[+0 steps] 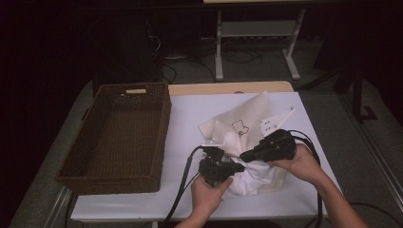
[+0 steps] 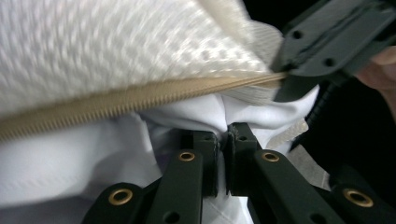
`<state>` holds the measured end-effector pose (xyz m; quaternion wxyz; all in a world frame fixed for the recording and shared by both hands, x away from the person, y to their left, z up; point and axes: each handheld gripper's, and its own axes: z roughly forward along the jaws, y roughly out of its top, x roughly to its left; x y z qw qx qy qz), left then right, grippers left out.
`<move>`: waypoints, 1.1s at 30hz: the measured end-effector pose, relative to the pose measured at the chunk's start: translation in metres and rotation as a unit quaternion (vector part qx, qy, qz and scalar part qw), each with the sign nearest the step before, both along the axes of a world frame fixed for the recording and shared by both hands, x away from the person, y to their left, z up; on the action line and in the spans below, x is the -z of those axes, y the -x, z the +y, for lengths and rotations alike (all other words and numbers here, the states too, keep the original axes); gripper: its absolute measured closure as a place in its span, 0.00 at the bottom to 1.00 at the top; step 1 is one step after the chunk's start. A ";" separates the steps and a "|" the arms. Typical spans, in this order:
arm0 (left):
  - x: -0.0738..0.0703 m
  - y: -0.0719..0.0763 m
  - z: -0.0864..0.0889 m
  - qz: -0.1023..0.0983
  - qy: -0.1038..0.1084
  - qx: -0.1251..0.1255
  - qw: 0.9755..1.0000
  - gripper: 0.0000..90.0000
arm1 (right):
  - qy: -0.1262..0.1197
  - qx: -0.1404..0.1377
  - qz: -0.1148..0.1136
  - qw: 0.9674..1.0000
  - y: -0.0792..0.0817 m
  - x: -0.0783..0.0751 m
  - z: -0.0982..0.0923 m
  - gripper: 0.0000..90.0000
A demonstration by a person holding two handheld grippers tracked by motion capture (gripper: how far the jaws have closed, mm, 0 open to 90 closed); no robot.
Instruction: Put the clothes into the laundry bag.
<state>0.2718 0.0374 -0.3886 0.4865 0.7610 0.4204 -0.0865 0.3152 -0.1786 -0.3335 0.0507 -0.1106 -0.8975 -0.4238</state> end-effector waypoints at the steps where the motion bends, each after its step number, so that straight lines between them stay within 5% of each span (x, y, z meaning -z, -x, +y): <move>1: -0.001 0.001 0.001 -0.004 0.001 -0.004 1.000 0.95 | -0.002 -0.001 0.003 1.000 0.001 -0.001 0.001 0.99; 8: 0.010 -0.020 0.002 0.017 0.030 -0.051 0.998 0.95 | -0.004 0.005 0.003 1.000 -0.003 -0.001 0.009 0.99; 16: 0.013 -0.035 -0.002 0.000 0.000 -0.068 0.998 0.95 | -0.009 0.014 0.005 1.000 -0.008 -0.002 0.009 0.99; 27: -0.006 -0.011 0.025 0.002 -0.038 -0.007 0.999 0.72 | 0.011 0.032 0.009 0.999 -0.016 0.004 0.002 0.99; 33: -0.007 -0.001 0.058 0.001 -0.058 -0.036 0.998 0.60 | 0.014 0.040 0.007 0.999 -0.019 0.005 -0.001 0.99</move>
